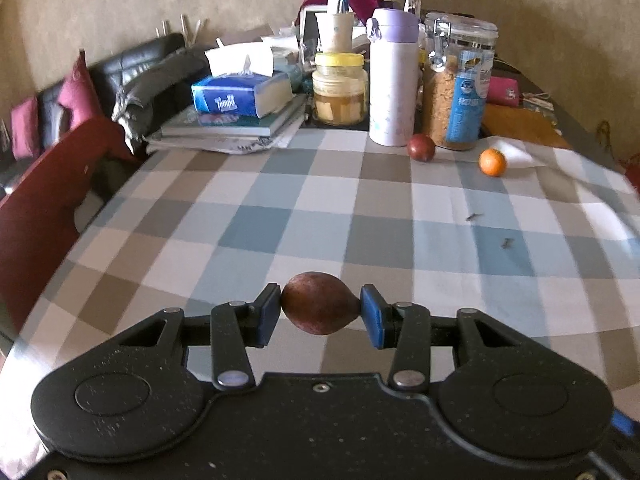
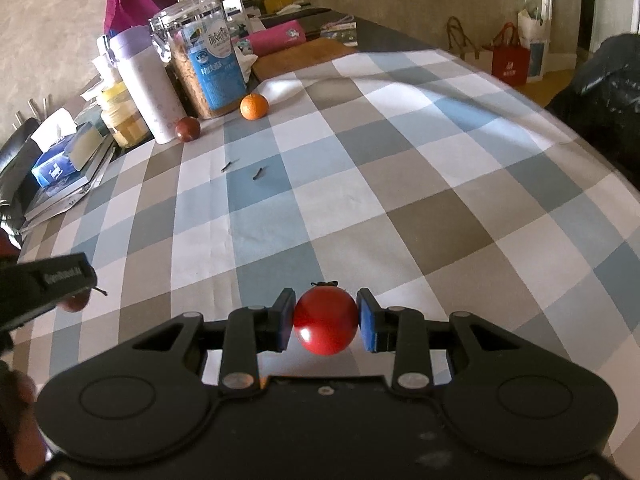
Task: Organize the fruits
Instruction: 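Carry the plum and tomato in both tools over the gold tray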
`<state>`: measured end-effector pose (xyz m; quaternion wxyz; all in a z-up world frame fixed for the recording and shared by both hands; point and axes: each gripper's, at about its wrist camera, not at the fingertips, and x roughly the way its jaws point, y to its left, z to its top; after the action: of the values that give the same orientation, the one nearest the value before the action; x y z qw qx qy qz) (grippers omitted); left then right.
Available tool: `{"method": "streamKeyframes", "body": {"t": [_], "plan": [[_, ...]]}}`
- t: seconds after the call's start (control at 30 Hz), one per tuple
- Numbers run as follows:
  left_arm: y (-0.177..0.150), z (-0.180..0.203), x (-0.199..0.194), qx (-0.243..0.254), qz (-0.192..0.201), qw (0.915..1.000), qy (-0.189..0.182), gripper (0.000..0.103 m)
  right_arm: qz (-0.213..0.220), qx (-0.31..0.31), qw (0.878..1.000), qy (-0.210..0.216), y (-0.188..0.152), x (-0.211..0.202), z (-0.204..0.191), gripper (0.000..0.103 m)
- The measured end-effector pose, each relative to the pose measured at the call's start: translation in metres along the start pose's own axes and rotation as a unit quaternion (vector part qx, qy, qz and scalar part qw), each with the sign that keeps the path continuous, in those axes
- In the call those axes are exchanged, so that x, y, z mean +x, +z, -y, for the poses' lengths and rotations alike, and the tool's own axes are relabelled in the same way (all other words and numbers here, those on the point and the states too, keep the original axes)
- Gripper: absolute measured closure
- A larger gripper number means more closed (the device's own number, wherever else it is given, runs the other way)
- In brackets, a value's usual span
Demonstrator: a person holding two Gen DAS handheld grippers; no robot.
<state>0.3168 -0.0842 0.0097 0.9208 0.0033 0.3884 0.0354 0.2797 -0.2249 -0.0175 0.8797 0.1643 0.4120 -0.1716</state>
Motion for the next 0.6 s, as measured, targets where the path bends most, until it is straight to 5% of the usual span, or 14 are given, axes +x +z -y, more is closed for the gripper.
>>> {"method": "streamKeyframes", "body": {"t": [0.4, 0.6], "plan": [[-0.024, -0.040, -0.058, -0.001, -0.083, 0.9932, -0.081, 0.051, -0.006, 0.008, 1.000, 0.025, 0.002, -0.002, 0.003, 0.068], [-0.041, -0.058, -0.090, 0.020, -0.091, 0.9909, -0.097, 0.051, -0.025, 0.006, 0.998, 0.051, 0.000, -0.012, 0.001, 0.068]]}}
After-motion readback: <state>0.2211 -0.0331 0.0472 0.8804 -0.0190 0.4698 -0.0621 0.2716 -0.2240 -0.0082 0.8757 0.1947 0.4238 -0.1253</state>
